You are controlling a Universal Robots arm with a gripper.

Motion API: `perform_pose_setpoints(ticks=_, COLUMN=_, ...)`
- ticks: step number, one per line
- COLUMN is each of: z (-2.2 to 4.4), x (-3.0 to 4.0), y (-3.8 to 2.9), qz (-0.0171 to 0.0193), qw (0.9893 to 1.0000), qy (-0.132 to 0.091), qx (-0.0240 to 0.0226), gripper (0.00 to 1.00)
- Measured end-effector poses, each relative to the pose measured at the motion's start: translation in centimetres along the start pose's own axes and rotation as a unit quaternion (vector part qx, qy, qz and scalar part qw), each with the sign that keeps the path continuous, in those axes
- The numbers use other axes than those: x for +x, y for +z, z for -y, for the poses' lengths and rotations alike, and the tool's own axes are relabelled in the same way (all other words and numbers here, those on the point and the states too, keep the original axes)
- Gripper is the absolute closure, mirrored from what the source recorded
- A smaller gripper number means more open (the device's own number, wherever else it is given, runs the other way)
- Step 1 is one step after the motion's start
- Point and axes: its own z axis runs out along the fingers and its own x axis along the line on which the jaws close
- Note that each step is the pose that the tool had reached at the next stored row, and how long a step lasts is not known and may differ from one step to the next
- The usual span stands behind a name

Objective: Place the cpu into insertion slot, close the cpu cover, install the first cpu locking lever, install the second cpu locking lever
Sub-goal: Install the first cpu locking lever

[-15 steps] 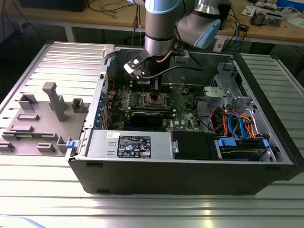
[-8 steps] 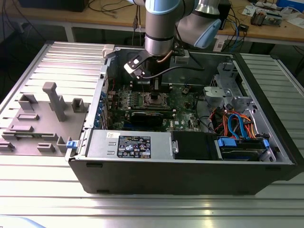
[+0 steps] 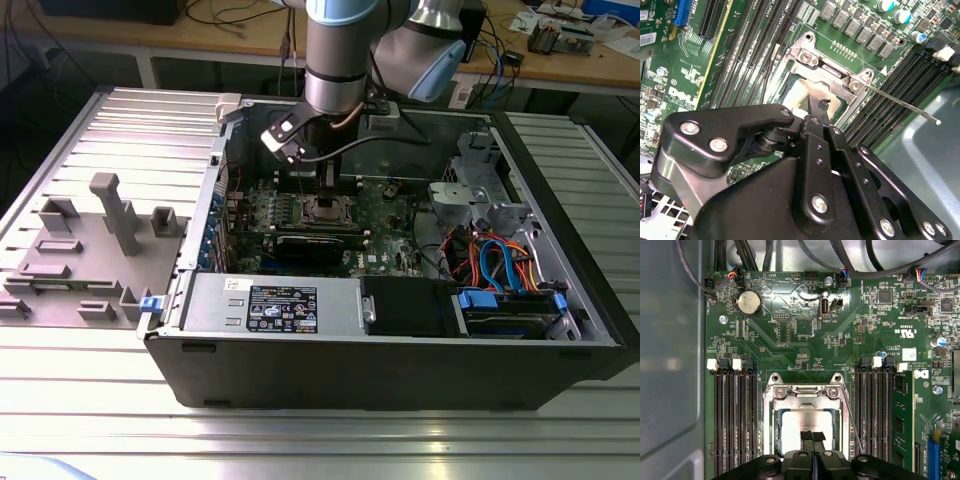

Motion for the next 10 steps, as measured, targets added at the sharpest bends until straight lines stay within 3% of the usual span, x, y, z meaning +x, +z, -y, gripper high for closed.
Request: perform_pose_setpoints(ticks=10, z=-0.03, x=-0.06, y=-1.54, qz=-0.0001, qw=1.0, qy=0.0, qx=0.0, gripper=0.89)
